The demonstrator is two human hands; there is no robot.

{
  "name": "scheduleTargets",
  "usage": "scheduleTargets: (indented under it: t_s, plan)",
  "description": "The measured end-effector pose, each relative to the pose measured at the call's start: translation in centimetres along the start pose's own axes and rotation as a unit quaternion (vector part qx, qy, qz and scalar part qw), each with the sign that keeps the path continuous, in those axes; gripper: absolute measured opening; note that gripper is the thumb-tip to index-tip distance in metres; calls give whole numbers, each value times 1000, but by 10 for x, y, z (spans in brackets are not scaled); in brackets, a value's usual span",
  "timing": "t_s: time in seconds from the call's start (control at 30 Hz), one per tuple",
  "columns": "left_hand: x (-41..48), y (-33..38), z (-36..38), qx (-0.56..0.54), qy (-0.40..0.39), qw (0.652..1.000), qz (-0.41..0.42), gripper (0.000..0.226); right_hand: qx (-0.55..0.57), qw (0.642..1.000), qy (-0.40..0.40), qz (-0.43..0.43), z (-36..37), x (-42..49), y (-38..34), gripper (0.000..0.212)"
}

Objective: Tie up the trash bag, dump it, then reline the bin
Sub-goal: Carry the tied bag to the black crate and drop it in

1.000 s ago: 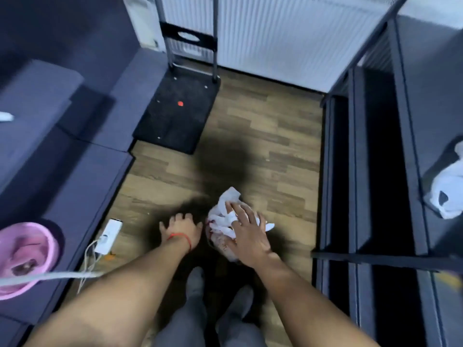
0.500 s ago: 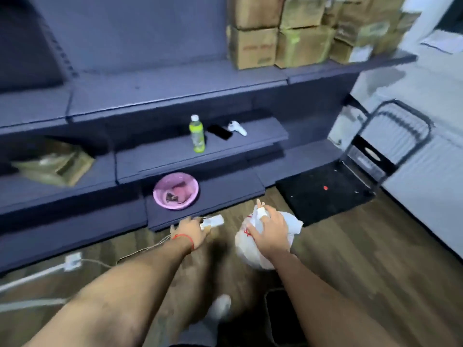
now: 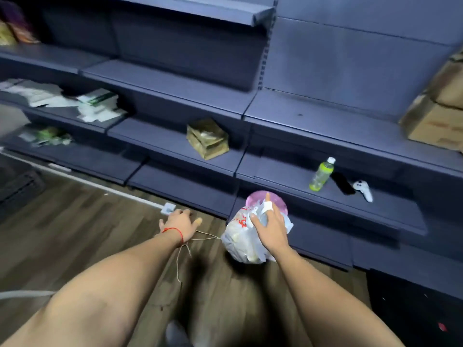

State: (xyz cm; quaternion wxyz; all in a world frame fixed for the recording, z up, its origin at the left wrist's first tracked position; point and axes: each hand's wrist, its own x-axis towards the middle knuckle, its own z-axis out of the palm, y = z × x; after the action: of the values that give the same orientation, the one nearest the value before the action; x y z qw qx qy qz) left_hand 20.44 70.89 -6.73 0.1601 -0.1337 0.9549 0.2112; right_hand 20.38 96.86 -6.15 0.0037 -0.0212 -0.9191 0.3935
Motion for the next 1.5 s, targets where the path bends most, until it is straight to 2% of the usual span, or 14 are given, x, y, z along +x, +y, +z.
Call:
scheduleTargets:
  t_s: [0.1, 0.2, 0.43, 0.53, 0.67, 0.77, 1.0, 1.17, 1.27, 1.5]
  plan:
    - [9, -43, -20, -11, 15, 999, -43, 53, 39, 999, -21, -18, 30, 22, -37, 74]
    - [22, -84, -39, -40, 49, 995, -76, 50, 21, 996, -63, -63, 63, 41, -71, 72]
    - [51, -156, -81, -156, 103, 977, -101, 57, 6, 981, -146, -125, 138, 72, -144, 79]
    - [56, -186, -93, -201, 120, 966, -112, 55, 56, 978, -166, -110, 173, 82, -173, 87]
    - [56, -219, -103, -233, 133, 952, -150, 54, 118, 967, -204, -95, 209, 93, -205, 69]
    - [57, -240, -107, -251, 142, 941, -175, 52, 151, 959, -221, -91, 227, 105, -225, 65]
    - [75, -265, -116, -288, 176, 910, -241, 54, 173, 947, -244, -117, 269, 165, -269, 23]
    - [107, -270, -129, -291, 197, 891, -287, 54, 150, 938, -272, -153, 295, 225, -290, 28]
    - [128, -273, -141, -298, 225, 871, -320, 54, 141, 935, -295, -140, 320, 261, -299, 33]
    - [162, -274, -165, -298, 270, 835, -375, 54, 144, 910, -345, -180, 352, 317, -335, 28]
